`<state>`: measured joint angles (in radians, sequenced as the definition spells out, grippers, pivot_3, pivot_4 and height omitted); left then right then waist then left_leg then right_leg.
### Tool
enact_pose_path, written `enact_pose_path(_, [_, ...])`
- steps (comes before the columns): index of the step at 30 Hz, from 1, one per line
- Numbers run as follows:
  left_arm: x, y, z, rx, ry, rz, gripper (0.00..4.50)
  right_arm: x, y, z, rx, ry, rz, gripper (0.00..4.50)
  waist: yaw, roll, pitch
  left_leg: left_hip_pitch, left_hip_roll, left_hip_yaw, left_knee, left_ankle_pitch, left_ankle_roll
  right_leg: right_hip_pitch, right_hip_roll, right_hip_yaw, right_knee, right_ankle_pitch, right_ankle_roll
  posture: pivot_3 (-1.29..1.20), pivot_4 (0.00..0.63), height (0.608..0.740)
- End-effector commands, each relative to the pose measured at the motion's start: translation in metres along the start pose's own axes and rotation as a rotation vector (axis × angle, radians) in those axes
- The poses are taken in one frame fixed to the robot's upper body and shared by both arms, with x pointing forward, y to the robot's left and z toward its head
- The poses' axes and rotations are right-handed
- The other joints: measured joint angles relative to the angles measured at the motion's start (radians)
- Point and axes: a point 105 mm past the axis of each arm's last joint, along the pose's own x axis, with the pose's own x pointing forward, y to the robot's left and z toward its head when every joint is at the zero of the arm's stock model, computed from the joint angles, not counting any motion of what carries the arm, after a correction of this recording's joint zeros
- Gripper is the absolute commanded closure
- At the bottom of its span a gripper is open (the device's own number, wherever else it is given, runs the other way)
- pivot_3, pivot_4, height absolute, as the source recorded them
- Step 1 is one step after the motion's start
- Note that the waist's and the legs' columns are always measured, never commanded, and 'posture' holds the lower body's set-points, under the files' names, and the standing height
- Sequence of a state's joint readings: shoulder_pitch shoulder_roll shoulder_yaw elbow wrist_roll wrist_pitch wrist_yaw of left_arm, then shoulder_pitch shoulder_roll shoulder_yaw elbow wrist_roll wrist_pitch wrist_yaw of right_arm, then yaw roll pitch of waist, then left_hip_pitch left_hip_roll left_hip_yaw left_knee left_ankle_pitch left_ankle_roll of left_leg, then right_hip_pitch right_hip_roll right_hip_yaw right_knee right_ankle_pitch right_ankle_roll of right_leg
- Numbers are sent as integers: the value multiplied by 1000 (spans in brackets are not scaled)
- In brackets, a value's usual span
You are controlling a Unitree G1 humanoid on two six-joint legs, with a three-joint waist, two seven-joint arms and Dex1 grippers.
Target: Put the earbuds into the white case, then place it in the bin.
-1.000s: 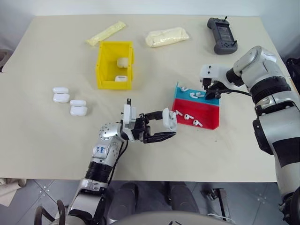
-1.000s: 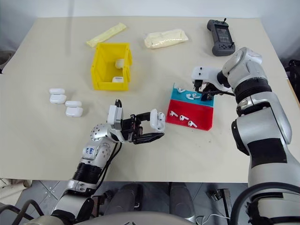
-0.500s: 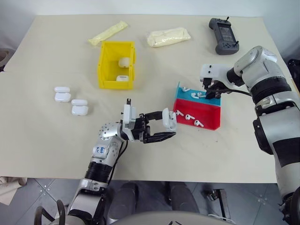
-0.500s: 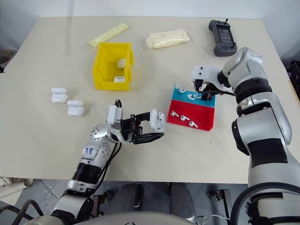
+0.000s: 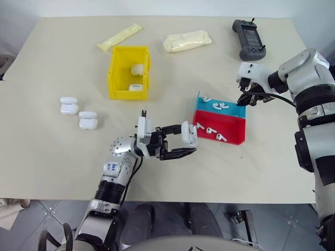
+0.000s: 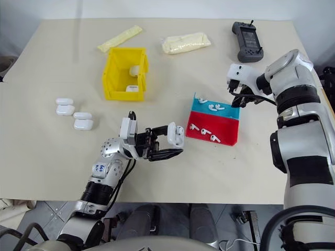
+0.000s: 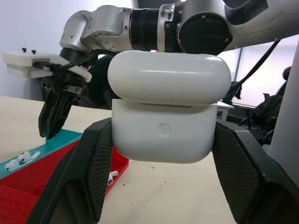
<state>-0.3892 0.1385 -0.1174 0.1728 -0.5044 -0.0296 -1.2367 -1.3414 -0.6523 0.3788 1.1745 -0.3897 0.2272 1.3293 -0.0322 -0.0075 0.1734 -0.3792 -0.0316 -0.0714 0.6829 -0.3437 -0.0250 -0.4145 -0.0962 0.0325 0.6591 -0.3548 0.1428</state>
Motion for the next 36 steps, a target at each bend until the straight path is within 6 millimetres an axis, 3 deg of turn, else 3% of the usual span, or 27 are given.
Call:
enact_pose_path(1, [3,-1,8,28,-20,-23,1685,-6,-1,14,-20,-32,-5,3324,1,0,0,0,0,0,0,0,0,0,0,0,0,0,0,0,150,740])
enact_pose_path(5, [3,-2,8,28,-21,-18,1685,1,4,26,-12,-71,15,2104,0,0,0,0,0,0,0,0,0,0,0,0,0,0,0,0,150,740])
enact_pose_path(13, [2,-1,8,29,-22,-8,1685,14,12,39,-76,-66,27,2104,1,0,0,0,-1,0,1,0,0,0,0,0,0,0,0,0,150,740])
enact_pose_path(25, [0,0,10,41,-18,5,1685,21,12,30,-113,-10,23,2104,0,0,0,0,-1,0,0,0,0,0,0,0,0,0,0,0,150,740])
enact_pose_path(28, [0,0,10,42,-18,8,1685,23,13,31,-112,-15,22,2671,0,0,0,0,-1,0,0,0,0,0,0,0,0,0,0,0,150,740])
enact_pose_path(31, [-1,0,10,43,-18,9,1685,25,14,31,-113,-16,26,3580,0,0,0,0,-1,0,0,0,0,0,0,0,0,0,0,0,150,740])
enact_pose_path(36, [-1,0,10,42,-17,9,1685,25,14,29,-115,-10,27,3580,0,0,0,0,-1,0,0,0,0,0,0,0,0,0,0,0,150,740])
